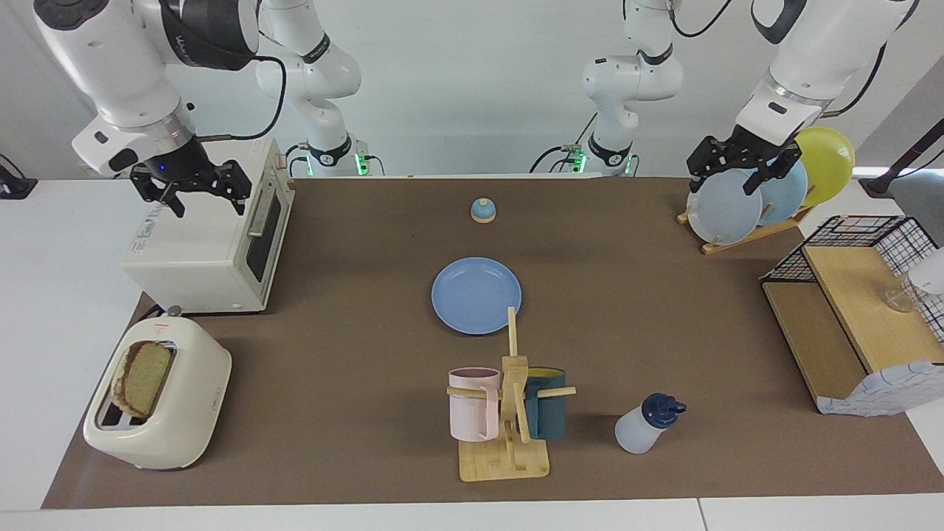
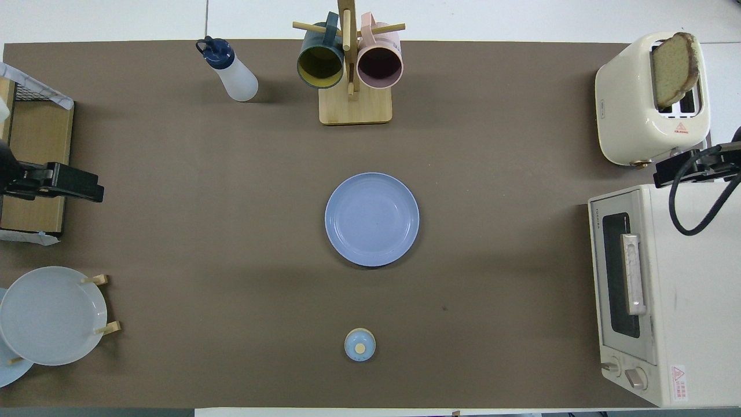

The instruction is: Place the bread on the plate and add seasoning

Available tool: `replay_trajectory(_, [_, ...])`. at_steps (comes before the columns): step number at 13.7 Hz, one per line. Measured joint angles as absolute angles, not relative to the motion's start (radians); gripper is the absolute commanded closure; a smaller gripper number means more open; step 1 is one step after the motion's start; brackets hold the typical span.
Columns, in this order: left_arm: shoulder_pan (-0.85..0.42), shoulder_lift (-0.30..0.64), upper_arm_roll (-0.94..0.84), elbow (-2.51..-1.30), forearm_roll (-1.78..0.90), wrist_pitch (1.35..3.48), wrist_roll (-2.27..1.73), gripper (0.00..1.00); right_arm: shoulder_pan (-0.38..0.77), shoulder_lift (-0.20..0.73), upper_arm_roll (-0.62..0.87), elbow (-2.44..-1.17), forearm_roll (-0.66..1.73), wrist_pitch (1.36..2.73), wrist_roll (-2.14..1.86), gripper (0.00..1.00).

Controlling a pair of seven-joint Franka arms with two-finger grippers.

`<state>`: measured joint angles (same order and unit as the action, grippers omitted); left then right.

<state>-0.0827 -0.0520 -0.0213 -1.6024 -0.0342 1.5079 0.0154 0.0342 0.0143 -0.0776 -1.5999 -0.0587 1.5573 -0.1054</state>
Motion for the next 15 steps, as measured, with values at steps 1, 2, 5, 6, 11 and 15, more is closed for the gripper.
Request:
replay_trajectory(1, [-0.083, -0.052, -0.021, -1.602, -0.034, 1.507, 0.015, 0.0, 0.035, 0.014, -0.077, -1.6, -0.059, 1.562, -0.105, 0.0])
replay_trajectory(2, [-0.083, -0.052, -0.021, -1.603, -0.034, 1.505, 0.015, 0.0, 0.035, 0.014, -0.077, -1.599, -0.059, 1.573, -0.105, 0.0])
replay_trajectory(5, [-0.083, -0.054, -0.021, -1.61, -0.034, 1.509, 0.009, 0.0, 0.033, 0.014, -0.078, -1.599, -0.059, 1.589, -0.105, 0.0])
replay_trajectory(6, [-0.084, -0.056, -0.022, -1.615, -0.034, 1.527, 0.007, 0.0, 0.032, 0.014, -0.079, -1.599, -0.059, 1.598, -0.105, 0.0])
replay_trajectory(11, [-0.114, -0.105, -0.036, -1.838, -0.034, 1.96, -0.015, 0.0, -0.009, 0.016, -0.086, -1.643, -0.058, 1.824, -0.101, 0.0])
replay_trajectory(15, [-0.165, -0.09, -0.04, -1.999, -0.034, 2.272, -0.022, 0.0, -0.058, 0.036, -0.088, -1.808, -0.058, 2.323, -0.111, 0.0])
